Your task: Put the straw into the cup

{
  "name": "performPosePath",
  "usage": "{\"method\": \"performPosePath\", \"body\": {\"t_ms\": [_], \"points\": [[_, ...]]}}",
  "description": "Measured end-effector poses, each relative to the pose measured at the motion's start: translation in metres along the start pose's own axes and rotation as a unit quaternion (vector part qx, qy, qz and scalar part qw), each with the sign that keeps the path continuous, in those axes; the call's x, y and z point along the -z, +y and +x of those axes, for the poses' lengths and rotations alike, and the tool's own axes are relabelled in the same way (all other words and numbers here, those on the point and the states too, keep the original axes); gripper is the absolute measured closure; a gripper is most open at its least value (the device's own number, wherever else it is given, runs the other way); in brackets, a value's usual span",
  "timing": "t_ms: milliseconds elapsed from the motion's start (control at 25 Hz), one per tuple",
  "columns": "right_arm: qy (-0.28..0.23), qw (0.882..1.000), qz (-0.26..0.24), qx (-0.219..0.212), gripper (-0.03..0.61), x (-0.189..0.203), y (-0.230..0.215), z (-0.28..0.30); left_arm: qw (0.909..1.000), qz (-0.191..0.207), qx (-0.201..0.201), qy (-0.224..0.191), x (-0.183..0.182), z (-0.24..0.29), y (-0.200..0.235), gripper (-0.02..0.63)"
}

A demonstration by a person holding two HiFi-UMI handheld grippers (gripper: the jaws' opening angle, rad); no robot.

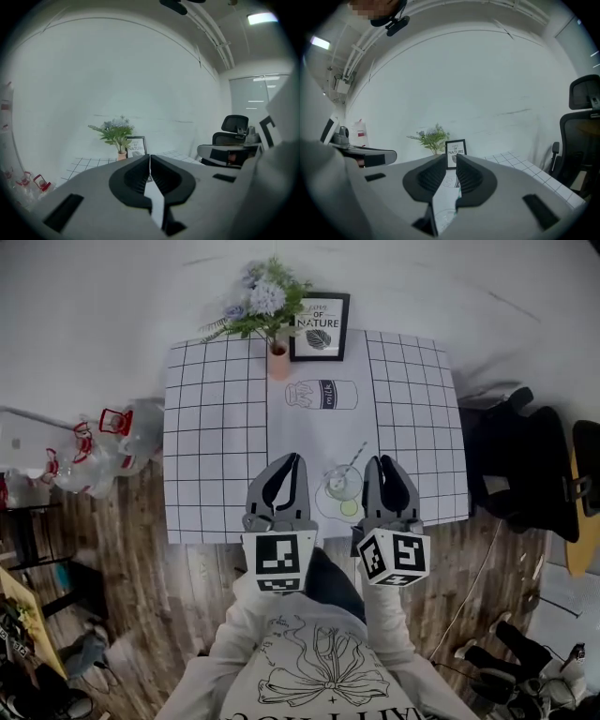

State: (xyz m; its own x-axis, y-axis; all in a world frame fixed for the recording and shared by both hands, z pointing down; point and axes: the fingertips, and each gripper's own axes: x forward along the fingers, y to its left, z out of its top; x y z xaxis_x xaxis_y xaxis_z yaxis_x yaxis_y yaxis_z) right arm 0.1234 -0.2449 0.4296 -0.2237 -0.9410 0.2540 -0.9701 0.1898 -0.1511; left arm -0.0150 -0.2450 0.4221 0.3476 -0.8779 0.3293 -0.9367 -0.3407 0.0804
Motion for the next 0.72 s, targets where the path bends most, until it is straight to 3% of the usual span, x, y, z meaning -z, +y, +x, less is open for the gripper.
{"method": "performPosePath", "body": {"t_ms": [320, 720], "points": [[-0.047, 0.999, -0.023, 0.002, 0.54, -0.046, 0.012, -0.025, 0.9984, 0.013, 0.003, -0.055, -0.046, -0.018, -0.006, 0.606], [-0.08, 0.996, -0.043, 0.008, 0.568, -0.073, 0.025, -0.046, 0.9952, 0.022, 0.003, -0.095, -0.075, -0.043, -0.008, 0.606]]}}
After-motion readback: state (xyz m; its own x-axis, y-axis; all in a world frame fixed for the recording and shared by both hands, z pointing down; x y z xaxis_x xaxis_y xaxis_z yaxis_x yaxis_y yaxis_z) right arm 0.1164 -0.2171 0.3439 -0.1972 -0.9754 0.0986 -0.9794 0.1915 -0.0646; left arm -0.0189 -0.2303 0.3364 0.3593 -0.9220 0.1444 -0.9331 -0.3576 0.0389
